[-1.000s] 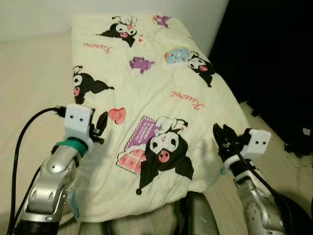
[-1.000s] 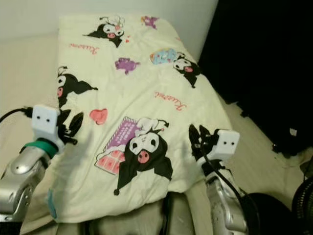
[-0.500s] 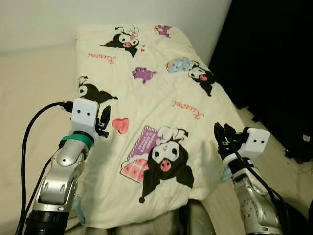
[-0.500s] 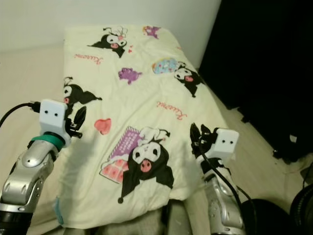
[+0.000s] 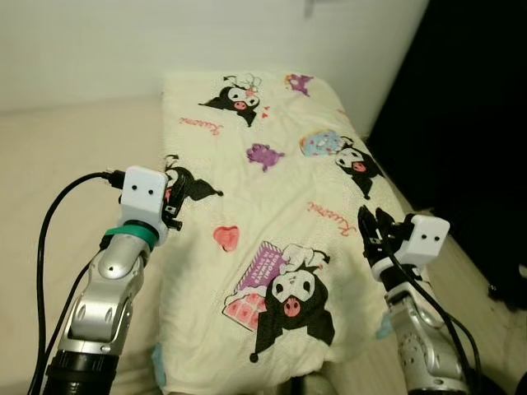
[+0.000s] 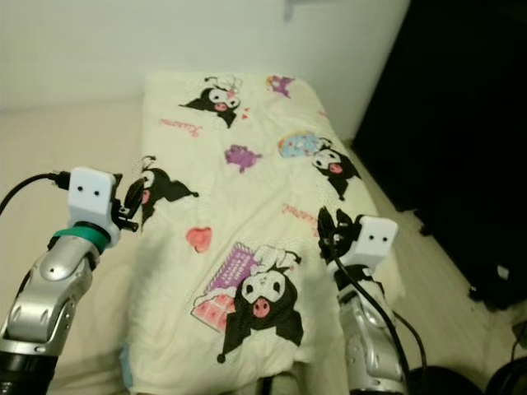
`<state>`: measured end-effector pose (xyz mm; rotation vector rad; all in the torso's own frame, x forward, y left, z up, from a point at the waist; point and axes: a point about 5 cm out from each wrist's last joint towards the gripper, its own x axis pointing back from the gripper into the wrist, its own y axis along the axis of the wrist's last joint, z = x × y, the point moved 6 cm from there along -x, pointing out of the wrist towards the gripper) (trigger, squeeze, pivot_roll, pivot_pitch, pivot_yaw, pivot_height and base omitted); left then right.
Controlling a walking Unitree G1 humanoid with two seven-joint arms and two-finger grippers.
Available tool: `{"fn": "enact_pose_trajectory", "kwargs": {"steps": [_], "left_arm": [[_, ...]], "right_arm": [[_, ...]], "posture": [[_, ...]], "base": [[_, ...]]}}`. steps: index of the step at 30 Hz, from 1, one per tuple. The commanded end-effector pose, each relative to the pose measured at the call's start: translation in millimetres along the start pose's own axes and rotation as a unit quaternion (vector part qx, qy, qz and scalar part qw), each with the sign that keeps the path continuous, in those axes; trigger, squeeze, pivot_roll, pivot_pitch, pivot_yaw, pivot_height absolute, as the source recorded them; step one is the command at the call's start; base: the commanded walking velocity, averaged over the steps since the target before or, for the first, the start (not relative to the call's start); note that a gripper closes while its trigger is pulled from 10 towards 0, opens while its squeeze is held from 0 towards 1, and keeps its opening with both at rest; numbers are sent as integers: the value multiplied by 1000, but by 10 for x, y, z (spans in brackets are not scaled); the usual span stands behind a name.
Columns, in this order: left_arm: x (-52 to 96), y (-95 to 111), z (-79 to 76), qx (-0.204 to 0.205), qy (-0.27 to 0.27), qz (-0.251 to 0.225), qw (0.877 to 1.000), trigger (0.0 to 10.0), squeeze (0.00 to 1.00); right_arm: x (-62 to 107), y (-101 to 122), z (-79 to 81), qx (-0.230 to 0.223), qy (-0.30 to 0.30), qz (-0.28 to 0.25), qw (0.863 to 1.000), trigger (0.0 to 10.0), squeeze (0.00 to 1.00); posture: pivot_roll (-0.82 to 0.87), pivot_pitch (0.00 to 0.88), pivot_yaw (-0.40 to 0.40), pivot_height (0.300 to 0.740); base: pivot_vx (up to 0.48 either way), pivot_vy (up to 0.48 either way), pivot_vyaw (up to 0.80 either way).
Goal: Clean up the room
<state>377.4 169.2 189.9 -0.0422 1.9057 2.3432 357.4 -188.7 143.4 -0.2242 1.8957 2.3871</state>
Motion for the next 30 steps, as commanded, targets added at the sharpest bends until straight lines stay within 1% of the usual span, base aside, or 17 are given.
{"fn": "enact_pose_trajectory", "kwargs": {"steps": [1,10,18,21,30], "left_arm": [[16,-57,-4,-7,1,7,1000,10000,0],[32,-110,-15,-13,-2,12,1000,10000,0],[34,-163,-3,-15,1,18,1000,10000,0],[35,-172,-8,-13,1,19,1000,10000,0],[48,-186,-33,-4,-1,18,1000,10000,0]], "right_arm": [[34,-72,-35,1,-8,10,1000,10000,0],[36,-87,-54,2,-13,12,1000,10000,0],[14,-108,-52,8,-16,16,1000,10000,0],[7,-107,-24,8,-13,15,1000,10000,0],[30,-129,-26,6,-14,17,1000,10000,0]], "posture": [[-16,64,43,708],[-15,66,44,740],[-9,64,43,740],[-9,69,42,740],[-12,82,44,740]], "base": [[0,0,0],[0,0,0],[0,0,0],[0,0,0],[0,0,0]]}}
